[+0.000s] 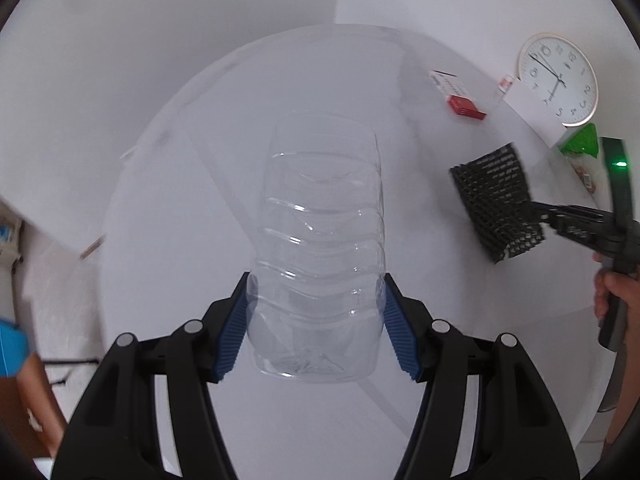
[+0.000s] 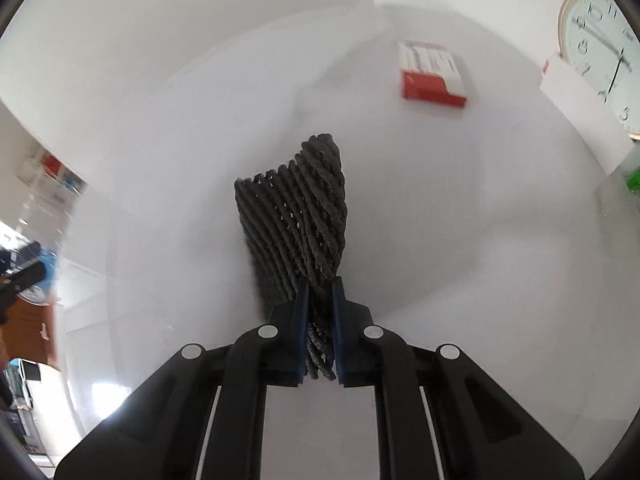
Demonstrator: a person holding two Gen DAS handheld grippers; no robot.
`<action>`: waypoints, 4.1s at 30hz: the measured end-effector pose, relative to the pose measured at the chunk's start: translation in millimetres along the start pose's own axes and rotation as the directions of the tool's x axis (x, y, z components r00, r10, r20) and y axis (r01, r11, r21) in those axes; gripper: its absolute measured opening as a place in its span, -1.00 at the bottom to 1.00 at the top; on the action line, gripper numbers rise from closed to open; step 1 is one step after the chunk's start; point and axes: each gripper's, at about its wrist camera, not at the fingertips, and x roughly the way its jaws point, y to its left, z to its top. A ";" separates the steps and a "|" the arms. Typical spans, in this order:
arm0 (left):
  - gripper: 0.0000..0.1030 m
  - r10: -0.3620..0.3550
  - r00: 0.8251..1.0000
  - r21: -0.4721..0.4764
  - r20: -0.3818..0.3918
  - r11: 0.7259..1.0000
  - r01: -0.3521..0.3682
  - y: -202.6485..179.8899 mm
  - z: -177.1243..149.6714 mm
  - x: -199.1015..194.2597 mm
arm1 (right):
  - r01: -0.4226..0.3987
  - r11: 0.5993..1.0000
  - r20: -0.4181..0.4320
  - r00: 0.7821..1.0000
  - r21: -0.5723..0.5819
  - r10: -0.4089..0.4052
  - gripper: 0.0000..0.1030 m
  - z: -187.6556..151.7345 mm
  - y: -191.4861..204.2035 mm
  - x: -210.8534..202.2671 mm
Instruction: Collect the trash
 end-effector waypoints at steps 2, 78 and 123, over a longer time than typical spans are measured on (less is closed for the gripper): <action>0.17 0.023 1.000 -0.027 0.008 0.999 -0.022 17.6 -19.7 -18.9 | -0.028 1.000 0.023 0.999 -0.003 0.028 -0.78 -11.6 25.3 -17.5; 0.85 0.311 0.935 -0.282 0.169 0.924 -0.257 186.3 -243.5 -219.8 | -0.090 0.940 0.099 0.987 -0.329 0.129 0.95 -173.5 372.0 -137.4; 0.85 0.515 0.804 -0.469 0.297 0.812 -0.347 24.5 -187.2 -305.6 | -0.110 0.884 0.339 0.897 -0.454 0.285 0.95 -139.4 244.3 -258.9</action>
